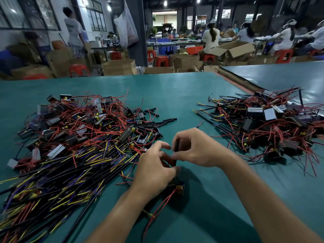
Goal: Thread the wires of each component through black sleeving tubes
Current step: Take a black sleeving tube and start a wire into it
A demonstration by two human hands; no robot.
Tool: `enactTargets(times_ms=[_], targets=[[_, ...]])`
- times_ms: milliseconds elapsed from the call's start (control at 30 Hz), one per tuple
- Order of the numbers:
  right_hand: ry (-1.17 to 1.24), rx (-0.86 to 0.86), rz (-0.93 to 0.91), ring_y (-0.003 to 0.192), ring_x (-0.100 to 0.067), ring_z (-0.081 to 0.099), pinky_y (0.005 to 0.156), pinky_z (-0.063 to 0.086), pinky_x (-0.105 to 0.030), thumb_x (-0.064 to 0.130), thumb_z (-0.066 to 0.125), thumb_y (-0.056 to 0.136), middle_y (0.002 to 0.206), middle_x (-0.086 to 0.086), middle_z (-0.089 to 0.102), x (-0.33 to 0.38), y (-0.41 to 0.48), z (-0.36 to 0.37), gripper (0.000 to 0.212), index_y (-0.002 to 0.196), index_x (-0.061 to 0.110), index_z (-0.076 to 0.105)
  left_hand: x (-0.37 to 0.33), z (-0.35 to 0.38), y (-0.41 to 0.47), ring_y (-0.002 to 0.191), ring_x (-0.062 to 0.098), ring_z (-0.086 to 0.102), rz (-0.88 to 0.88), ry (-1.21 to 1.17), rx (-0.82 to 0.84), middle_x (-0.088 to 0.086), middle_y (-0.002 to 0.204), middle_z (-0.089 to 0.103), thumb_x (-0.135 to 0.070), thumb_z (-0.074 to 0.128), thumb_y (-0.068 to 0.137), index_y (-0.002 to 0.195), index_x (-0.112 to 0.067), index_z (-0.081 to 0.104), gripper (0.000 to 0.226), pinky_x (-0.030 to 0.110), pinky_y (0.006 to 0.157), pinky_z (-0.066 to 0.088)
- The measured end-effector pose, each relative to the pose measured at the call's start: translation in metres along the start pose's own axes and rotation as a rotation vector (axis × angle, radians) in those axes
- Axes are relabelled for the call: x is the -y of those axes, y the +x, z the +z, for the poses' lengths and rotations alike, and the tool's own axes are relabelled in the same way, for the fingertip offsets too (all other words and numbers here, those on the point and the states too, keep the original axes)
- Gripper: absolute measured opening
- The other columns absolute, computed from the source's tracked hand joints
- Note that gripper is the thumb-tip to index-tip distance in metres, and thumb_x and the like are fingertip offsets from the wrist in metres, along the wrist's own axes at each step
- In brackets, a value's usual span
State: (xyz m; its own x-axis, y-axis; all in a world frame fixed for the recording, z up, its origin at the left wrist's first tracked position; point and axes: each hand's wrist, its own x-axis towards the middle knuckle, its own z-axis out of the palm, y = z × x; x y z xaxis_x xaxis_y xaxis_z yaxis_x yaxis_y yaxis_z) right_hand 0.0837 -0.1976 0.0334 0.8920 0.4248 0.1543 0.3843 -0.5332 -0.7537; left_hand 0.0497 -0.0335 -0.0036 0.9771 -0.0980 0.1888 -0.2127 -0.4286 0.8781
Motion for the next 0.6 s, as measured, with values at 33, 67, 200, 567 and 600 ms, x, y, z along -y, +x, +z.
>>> enactTargets(times_ms=[33,67,200,567,600], targets=[[-0.024,0.012,0.008,0.056,-0.010,0.056,0.059,0.048,-0.031,0.019,0.081,0.077,0.064,-0.005,0.067,0.000,0.000,0.000,0.015,0.076,0.015,0.066,0.001,0.000,0.000,0.053,0.016,0.057,-0.004,0.002,-0.002,-0.006,0.073,0.070,-0.017,0.086,0.062,0.098,-0.029,0.055,0.049,0.040,0.056,0.052],[-0.036,0.031,0.015,0.056,-0.010,0.057,0.059,0.049,-0.031,0.020,0.081,0.077,0.065,-0.004,0.068,0.000,-0.001,0.000,0.015,0.076,0.015,0.066,0.002,0.001,0.001,0.053,0.017,0.056,-0.007,-0.002,-0.008,-0.005,0.073,0.069,-0.017,0.085,0.061,0.098,-0.028,0.055,0.049,0.041,0.056,0.051],[0.100,0.024,0.042,0.061,-0.018,0.067,0.067,0.057,-0.039,0.015,0.071,0.086,0.072,-0.008,0.071,0.001,-0.001,0.000,0.009,0.087,0.010,0.064,0.003,-0.002,0.004,0.066,0.023,0.068,-0.022,-0.010,-0.015,-0.005,0.074,0.069,-0.017,0.091,0.059,0.097,-0.029,0.056,0.052,0.044,0.062,0.057],[0.062,0.071,0.062,0.059,-0.015,0.066,0.066,0.056,-0.040,0.017,0.072,0.084,0.065,-0.005,0.070,0.001,-0.002,-0.003,0.008,0.078,0.014,0.069,-0.006,-0.010,0.003,0.053,-0.002,0.053,0.060,0.096,0.043,-0.009,0.064,0.064,-0.018,0.091,0.060,0.083,-0.023,0.066,0.034,0.012,0.053,0.041],[0.117,0.030,0.054,0.059,-0.016,0.066,0.067,0.057,-0.042,0.015,0.071,0.085,0.064,-0.003,0.068,0.001,-0.001,-0.003,0.007,0.079,0.014,0.069,-0.007,-0.010,0.002,0.054,-0.002,0.054,0.055,0.092,0.045,-0.011,0.063,0.063,-0.018,0.092,0.060,0.081,-0.024,0.065,0.035,0.010,0.052,0.040]])
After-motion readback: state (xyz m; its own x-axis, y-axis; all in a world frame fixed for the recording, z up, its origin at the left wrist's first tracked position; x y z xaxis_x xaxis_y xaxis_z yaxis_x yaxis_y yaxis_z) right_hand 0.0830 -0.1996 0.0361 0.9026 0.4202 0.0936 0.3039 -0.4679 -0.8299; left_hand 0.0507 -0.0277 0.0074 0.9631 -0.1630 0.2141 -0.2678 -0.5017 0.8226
